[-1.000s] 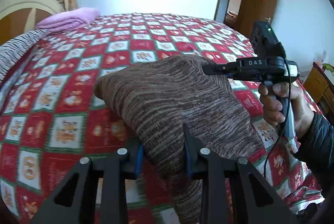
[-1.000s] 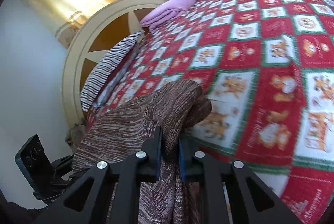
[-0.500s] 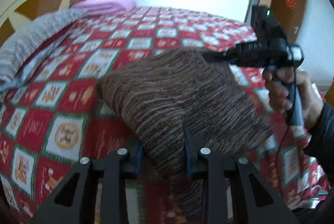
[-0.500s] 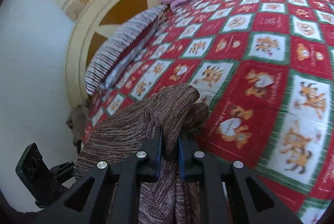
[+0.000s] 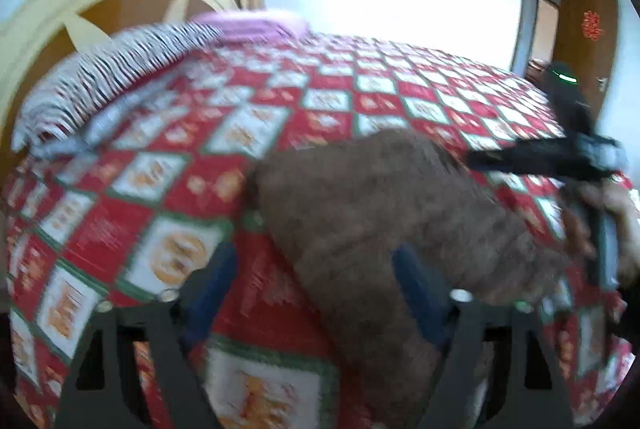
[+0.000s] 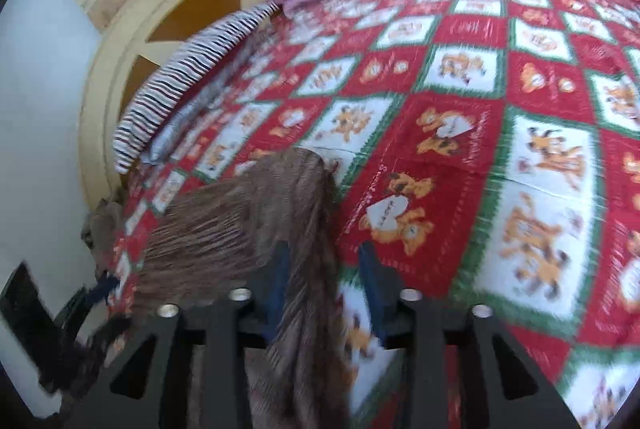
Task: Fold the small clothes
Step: 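Set the bundle down on the quilt and open both grippers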
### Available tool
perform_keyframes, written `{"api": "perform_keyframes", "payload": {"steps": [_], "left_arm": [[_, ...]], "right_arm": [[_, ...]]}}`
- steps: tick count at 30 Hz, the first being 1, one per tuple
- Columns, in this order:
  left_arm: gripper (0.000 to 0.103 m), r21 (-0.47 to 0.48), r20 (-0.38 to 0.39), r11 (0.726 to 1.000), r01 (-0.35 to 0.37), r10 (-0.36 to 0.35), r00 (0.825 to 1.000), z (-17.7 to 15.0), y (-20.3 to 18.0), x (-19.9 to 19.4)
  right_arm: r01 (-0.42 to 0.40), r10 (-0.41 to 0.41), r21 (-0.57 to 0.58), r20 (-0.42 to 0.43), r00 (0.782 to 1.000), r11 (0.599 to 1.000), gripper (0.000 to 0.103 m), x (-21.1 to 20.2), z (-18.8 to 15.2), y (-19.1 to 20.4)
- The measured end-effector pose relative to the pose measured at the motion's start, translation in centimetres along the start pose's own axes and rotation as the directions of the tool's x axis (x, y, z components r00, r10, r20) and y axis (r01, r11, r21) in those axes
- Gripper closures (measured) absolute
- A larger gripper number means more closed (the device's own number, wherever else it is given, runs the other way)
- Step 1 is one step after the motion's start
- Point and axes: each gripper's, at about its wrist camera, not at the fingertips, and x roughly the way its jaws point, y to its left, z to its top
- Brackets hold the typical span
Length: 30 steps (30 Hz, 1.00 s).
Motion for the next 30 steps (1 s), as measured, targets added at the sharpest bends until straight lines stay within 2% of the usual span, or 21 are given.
{"api": "perform_keyframes", "payload": {"steps": [1,3,6,8,9,10,11,12,14,17,20,23,30], "left_arm": [[0.008,0.010,0.011,0.999,-0.033,0.032,0.999,0.3,0.2,0.4],[0.008,0.033,0.037,0.993,-0.116,0.115,0.993,0.8,0.8,1.9],[0.007,0.038,0.044,0.977,-0.208,0.206,0.977,1.3,1.8,4.4],[0.007,0.038,0.027,0.971,-0.236,0.235,0.971,1.6,2.2,5.9],[0.007,0.043,0.008,0.968,-0.245,0.245,0.969,1.8,2.2,6.8],[0.007,0.049,-0.012,0.967,-0.250,0.251,0.968,1.8,2.1,7.3],[0.007,0.061,-0.030,0.965,-0.254,0.257,0.966,1.8,1.8,7.7],[0.007,0.071,-0.039,0.963,-0.259,0.262,0.964,1.9,1.6,7.9],[0.006,0.078,-0.032,0.960,-0.270,0.273,0.961,2.0,1.1,8.1],[0.000,0.074,-0.036,0.952,-0.298,0.301,0.953,2.1,1.1,8.8],[0.000,0.019,-0.066,0.965,-0.261,0.261,0.963,2.3,2.1,9.3],[0.000,-0.005,-0.062,0.970,-0.242,0.241,0.969,2.0,2.3,9.1],[0.000,0.004,-0.040,0.966,-0.258,0.258,0.965,1.8,2.0,8.5]], "right_arm": [[-0.014,0.014,-0.021,0.010,1.000,1.000,0.050,-1.5,-0.9,0.6],[-0.040,0.041,-0.062,0.014,0.999,0.997,0.050,-3.0,-2.4,1.9],[-0.019,0.021,-0.129,0.014,1.000,0.991,0.050,-4.6,-5.3,3.6],[0.017,-0.022,-0.177,-0.028,0.999,0.984,0.051,-4.2,-7.1,4.6],[0.053,-0.063,-0.198,-0.050,0.997,0.979,0.058,-3.8,-8.0,4.9],[0.097,-0.114,-0.218,-0.068,0.991,0.971,0.068,-3.3,-8.6,5.0],[0.181,-0.206,-0.243,-0.082,0.975,0.953,0.068,-2.6,-9.3,4.9],[0.213,-0.240,-0.244,-0.084,0.967,0.946,0.068,-2.5,-9.9,4.4],[0.191,-0.210,-0.190,-0.086,0.974,0.963,0.069,-2.7,-10.0,3.2],[0.194,-0.208,-0.158,-0.078,0.975,0.968,0.069,-3.2,-10.3,2.4],[0.194,-0.203,-0.131,-0.058,0.977,0.972,0.069,-3.7,-11.3,1.9],[0.187,-0.191,-0.100,-0.027,0.981,0.977,0.069,-3.7,-11.8,1.6],[0.216,-0.210,-0.110,0.065,0.975,0.970,0.069,-4.0,-12.9,2.1]]}}
